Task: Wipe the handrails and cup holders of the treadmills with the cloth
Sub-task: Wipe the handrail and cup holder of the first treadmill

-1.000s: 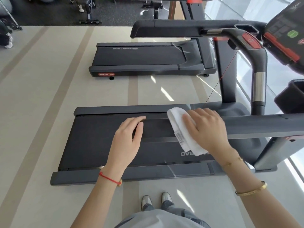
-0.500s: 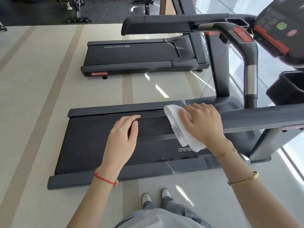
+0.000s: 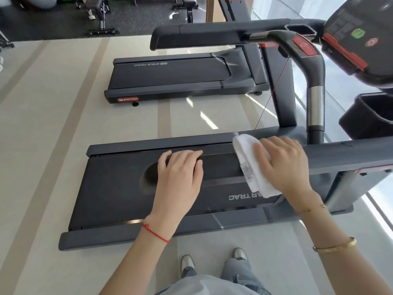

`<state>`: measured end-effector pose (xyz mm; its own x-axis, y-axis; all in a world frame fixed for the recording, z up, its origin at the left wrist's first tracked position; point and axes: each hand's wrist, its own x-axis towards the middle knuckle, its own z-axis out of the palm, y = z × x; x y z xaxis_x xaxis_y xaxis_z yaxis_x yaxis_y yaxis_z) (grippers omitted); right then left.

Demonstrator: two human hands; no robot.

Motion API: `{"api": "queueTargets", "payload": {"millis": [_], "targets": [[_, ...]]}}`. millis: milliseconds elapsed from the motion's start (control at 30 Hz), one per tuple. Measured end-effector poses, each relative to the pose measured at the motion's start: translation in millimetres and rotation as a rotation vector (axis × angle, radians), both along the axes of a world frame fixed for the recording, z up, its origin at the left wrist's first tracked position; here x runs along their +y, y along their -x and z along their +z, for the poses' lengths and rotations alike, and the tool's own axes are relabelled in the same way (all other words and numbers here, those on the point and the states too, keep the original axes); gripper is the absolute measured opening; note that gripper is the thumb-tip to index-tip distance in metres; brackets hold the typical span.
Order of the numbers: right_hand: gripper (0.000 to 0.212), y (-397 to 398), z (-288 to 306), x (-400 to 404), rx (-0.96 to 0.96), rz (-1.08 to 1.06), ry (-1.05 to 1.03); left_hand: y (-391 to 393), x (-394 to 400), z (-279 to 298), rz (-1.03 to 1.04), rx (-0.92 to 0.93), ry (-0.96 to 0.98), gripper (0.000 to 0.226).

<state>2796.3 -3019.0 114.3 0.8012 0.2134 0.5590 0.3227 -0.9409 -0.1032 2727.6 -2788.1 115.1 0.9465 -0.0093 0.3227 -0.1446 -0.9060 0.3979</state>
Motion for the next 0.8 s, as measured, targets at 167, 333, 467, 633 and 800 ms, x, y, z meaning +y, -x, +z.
{"api": "queueTargets", "payload": {"millis": [167, 333, 467, 633, 800], "targets": [[0.037, -7.1, 1.8, 3.9, 0.063, 0.16, 0.086, -9.7, -41.1, 1.7, 0.038, 0.007, -0.021, 0.026], [0.031, -3.7, -9.8, -53.9, -0.011, 0.385, 0.124, -16.6, -85.3, 0.7, 0.061, 0.007, -0.025, 0.035], [0.036, -27.5, 0.3, -129.3, 0.004, 0.131, 0.038, -22.5, -121.3, -0.7, 0.071, -0.006, -0.031, 0.03], [0.03, -23.2, -7.5, -121.6, -0.009, 0.247, 0.092, -34.6, -166.8, -0.1, 0.064, 0.02, -0.056, 0.037], [0.028, -28.2, -9.6, -178.3, -0.056, 0.296, 0.097, -44.0, -202.2, -2.7, 0.061, 0.009, -0.051, 0.034]]}}
